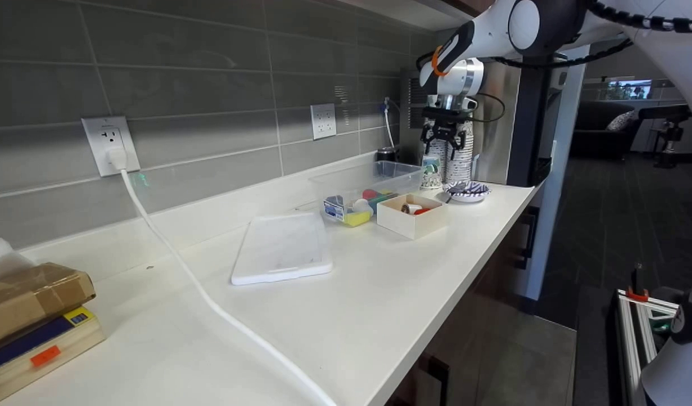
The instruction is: Stack up the cups
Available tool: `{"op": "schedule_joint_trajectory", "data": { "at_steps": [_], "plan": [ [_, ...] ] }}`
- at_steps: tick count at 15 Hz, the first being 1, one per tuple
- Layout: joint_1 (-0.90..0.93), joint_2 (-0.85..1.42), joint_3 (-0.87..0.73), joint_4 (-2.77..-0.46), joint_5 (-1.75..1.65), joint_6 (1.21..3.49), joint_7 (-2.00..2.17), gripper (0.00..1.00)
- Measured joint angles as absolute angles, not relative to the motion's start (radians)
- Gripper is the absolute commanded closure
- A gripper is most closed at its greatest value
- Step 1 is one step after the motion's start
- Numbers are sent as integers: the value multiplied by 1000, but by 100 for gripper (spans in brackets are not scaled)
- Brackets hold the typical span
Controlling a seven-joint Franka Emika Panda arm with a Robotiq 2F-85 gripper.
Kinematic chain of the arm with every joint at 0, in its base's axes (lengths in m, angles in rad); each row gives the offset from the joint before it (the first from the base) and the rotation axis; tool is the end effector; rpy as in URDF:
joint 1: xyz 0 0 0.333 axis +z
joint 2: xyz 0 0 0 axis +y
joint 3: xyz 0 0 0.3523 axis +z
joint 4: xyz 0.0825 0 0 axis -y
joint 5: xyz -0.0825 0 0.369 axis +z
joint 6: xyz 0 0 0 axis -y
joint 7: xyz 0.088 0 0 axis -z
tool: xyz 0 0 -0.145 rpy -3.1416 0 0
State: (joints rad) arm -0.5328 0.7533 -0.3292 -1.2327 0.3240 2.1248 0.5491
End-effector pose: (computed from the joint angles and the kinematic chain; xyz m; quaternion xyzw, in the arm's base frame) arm 0.5766 -0.5270 0.3479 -0.7438 0.6616 -0.0928 0.0230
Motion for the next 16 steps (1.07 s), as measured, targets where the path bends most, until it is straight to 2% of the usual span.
{"op": "schedule_joint_trajectory", "data": {
  "at_steps": [1, 2, 4, 5, 8, 13, 15, 16],
  "plan": [
    [-533, 762, -329, -1224, 319, 2125, 559, 5],
    [-533, 772, -329, -1215, 312, 2124, 569, 25],
    [-533, 789, -329, -1199, 301, 2123, 581, 30],
    [-533, 796, -329, -1190, 297, 2123, 586, 36],
    [-532, 802, -328, -1166, 294, 2123, 596, 62],
    [-532, 802, -333, -1150, 294, 2123, 602, 95],
    [-533, 802, -336, -1146, 294, 2123, 602, 99],
    [-533, 802, -337, -1144, 294, 2123, 602, 97]
  ]
}}
